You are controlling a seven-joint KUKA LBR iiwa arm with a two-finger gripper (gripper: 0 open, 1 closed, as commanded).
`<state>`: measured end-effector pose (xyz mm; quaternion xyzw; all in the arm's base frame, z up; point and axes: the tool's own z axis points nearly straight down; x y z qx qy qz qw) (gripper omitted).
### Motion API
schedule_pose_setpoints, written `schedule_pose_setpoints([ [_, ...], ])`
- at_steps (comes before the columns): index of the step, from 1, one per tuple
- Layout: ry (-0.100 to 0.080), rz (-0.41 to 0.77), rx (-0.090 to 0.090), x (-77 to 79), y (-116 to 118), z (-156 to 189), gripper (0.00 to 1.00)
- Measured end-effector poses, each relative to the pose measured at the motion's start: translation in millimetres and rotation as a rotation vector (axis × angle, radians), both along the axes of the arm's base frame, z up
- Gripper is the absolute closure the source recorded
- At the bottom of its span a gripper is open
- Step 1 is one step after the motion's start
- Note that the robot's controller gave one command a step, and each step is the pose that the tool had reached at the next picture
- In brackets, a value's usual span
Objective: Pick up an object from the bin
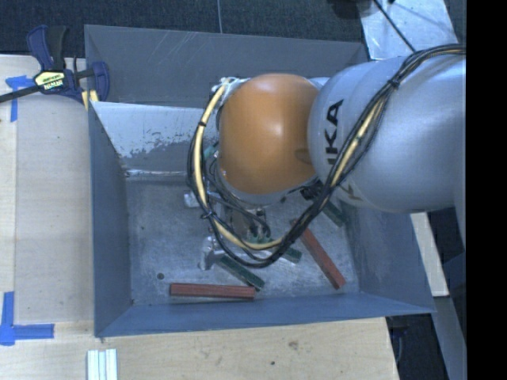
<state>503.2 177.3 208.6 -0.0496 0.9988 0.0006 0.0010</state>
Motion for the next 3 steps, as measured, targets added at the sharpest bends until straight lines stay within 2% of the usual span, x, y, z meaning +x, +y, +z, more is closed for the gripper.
schedule_pose_setpoints([
  [1, -0.005, 0.121, 0.000, -3.4, -21.4, -62.5, 0.00],
  [2, -0.013, 0.105, 0.003, -14.3, -36.3, -127.2, 1.00],
  [3, -0.013, 0.105, 0.004, -14.3, -36.3, -127.2, 1.00],
])
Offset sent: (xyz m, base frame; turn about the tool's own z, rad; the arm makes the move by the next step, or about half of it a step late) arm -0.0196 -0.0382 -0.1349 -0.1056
